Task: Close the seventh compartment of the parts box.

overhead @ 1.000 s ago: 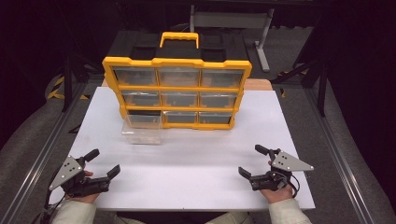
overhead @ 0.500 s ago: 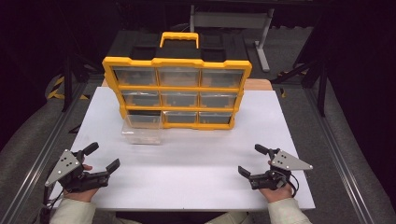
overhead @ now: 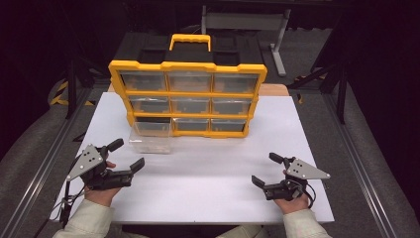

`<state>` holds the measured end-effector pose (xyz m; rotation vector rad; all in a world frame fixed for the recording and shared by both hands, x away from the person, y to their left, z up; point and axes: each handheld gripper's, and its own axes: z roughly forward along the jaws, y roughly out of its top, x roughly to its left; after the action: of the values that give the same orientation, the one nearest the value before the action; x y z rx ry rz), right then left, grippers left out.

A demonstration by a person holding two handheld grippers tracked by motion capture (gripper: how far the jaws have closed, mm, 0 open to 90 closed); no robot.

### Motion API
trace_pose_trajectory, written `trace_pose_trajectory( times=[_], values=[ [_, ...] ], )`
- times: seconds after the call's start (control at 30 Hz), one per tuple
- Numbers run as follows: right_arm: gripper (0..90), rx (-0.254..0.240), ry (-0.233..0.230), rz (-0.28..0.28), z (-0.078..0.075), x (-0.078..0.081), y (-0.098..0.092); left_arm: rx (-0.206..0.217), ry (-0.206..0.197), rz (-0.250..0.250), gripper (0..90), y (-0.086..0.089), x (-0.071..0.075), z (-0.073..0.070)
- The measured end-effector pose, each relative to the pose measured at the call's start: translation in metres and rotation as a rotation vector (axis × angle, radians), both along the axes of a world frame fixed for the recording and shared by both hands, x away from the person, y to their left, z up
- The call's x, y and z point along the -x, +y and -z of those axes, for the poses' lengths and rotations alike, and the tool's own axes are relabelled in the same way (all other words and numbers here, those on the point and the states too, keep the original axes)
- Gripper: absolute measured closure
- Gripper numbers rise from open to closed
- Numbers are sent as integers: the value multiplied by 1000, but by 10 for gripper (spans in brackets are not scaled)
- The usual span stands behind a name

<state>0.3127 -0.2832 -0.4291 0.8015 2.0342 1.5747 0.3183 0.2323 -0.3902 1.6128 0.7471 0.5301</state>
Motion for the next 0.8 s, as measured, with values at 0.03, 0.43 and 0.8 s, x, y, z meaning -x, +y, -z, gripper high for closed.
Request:
trace_pose_trajectory(
  times=[0.03, 0.43, 0.8],
  values=[
    [2, 1, 1, 2, 0, 0, -1, 5, 6, 4, 54, -2, -2, -1],
    [4, -1, 4, -4, 0, 0, 0, -34, -5, 57, 92, -20, -14, -7],
    [5, -1, 5, -8, 0, 0, 0, -91, 73, 55, 300, -20, -26, -6]
  ],
)
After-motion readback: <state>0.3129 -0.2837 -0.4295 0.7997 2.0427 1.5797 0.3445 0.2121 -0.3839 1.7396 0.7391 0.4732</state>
